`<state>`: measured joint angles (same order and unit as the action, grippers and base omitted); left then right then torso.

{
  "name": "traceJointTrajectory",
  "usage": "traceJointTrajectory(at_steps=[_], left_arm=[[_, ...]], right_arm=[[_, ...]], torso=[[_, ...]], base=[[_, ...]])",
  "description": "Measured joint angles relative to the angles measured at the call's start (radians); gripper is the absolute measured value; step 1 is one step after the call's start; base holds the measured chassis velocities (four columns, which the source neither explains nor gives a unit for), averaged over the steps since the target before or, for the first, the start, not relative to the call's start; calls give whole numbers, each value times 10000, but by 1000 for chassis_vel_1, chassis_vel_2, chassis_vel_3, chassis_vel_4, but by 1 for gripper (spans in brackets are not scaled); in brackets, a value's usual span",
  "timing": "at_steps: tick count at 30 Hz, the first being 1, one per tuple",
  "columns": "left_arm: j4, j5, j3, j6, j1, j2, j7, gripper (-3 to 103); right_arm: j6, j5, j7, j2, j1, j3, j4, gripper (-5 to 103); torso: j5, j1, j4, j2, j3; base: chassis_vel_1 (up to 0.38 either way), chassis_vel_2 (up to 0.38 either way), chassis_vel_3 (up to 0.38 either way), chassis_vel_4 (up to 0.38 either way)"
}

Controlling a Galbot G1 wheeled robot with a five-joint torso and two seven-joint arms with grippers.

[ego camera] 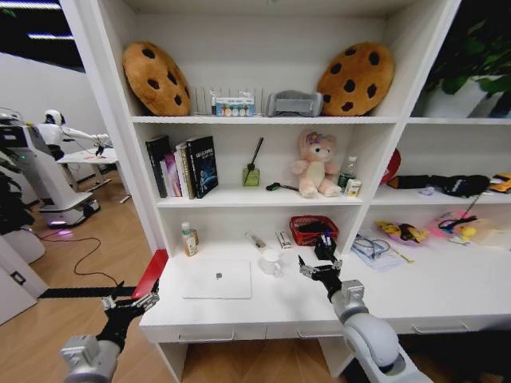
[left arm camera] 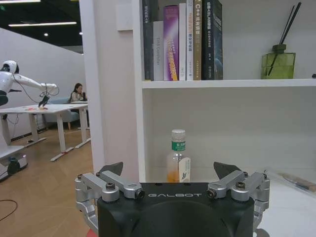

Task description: Organize the objects on the table.

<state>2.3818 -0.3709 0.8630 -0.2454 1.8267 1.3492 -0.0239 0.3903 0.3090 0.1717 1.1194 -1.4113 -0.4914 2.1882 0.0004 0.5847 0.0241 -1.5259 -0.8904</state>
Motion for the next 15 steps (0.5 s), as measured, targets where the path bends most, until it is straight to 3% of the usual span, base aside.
traceJointTrajectory(at_steps=[5, 15], left_arm=[[0, 0, -1, 0, -1, 0, 5, 100], [0, 0, 4, 0, 0, 0, 4, 100]], right_arm=[[84, -28, -68, 33, -23, 47, 28, 100], [174, -61, -173, -77, -122, 114, 10, 100]], torso=[[-2, -2, 0, 0, 0], [-2, -9, 0, -2, 2]], base=[[15, -93, -64, 88], [203, -153, -199, 177]])
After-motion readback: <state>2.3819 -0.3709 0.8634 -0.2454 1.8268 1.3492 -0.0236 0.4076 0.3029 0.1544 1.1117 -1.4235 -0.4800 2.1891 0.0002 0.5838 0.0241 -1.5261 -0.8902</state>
